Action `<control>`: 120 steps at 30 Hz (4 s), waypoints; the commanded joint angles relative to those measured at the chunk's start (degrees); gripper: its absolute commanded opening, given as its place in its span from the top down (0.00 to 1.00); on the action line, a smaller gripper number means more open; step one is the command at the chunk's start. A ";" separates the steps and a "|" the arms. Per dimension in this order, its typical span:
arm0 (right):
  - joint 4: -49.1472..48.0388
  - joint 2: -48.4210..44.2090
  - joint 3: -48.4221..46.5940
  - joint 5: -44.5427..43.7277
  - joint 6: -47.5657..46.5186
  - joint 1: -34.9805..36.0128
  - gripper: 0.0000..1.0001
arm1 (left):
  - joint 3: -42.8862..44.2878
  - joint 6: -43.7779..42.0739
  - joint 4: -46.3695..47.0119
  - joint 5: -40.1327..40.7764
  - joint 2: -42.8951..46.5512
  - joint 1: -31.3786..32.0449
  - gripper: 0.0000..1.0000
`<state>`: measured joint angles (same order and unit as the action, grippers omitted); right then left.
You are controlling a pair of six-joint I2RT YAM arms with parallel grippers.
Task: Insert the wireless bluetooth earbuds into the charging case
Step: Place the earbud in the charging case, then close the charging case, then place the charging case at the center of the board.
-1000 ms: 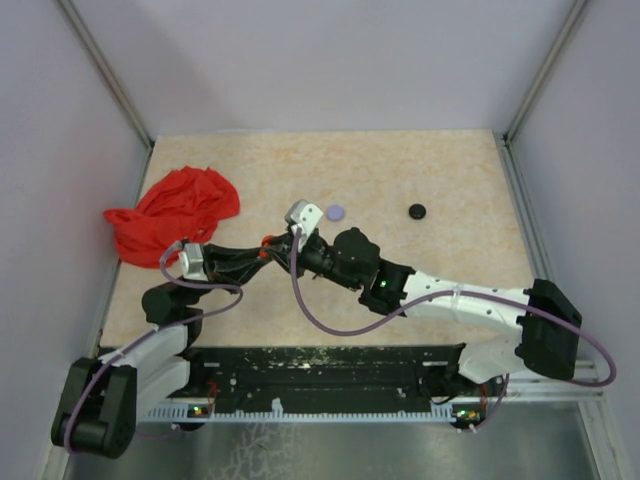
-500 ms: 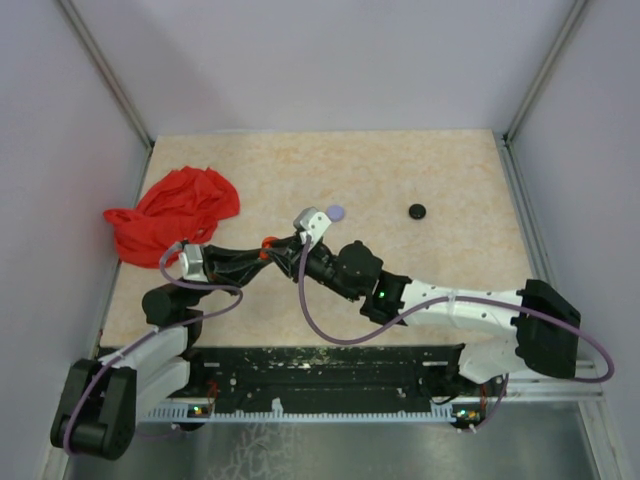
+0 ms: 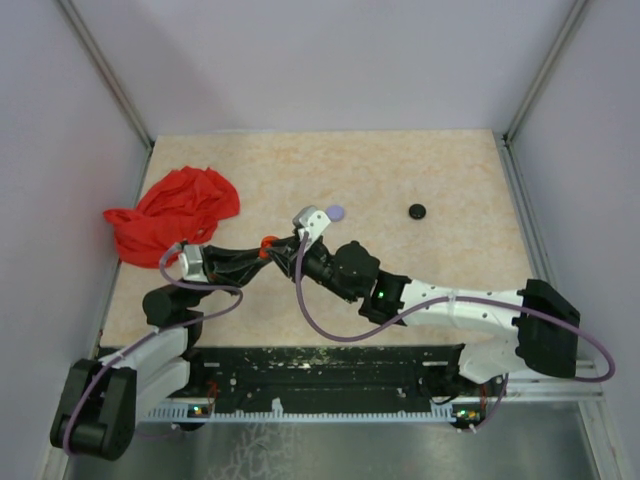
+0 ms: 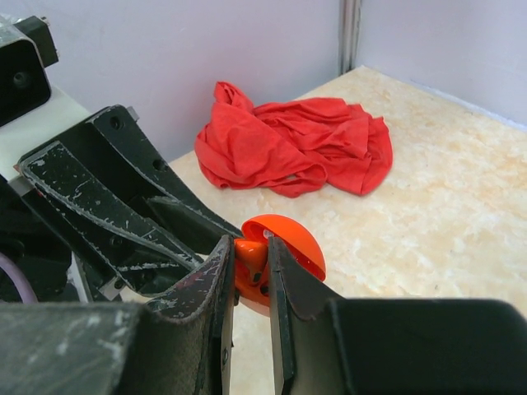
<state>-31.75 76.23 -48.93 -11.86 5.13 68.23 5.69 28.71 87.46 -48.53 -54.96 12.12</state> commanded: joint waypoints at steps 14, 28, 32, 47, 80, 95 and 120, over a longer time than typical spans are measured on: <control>6.50 -0.83 -2.89 -2.05 3.34 2.46 0.61 | -0.17 -1.46 13.17 4.77 1.86 -0.08 1.00; 23.10 -8.55 -11.43 14.06 -4.58 -5.69 0.42 | 2.44 2.91 9.74 0.44 0.16 -0.08 1.00; 27.69 -8.71 -13.11 23.49 -4.07 -10.86 0.40 | 4.28 5.26 7.99 -2.42 -0.62 -0.08 1.00; 23.33 -1.48 -15.98 53.79 6.16 -23.14 0.37 | 8.74 17.13 15.02 -12.75 -7.02 -0.08 1.00; 27.41 -0.81 -16.23 67.33 2.11 -22.17 0.53 | 7.59 10.38 7.12 -8.13 -4.42 -0.08 1.00; 27.91 1.05 -15.69 52.44 -3.29 -22.50 0.42 | 8.02 13.91 11.33 -10.53 -5.85 -0.08 1.00; 26.09 5.94 -15.00 62.96 -5.02 -21.79 0.87 | 8.19 15.88 13.26 -10.80 -6.89 -0.08 0.99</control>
<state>-2.31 83.22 -63.40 48.53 0.51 46.35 12.73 44.16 87.61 -59.20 -61.43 12.01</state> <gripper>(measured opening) 0.227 0.224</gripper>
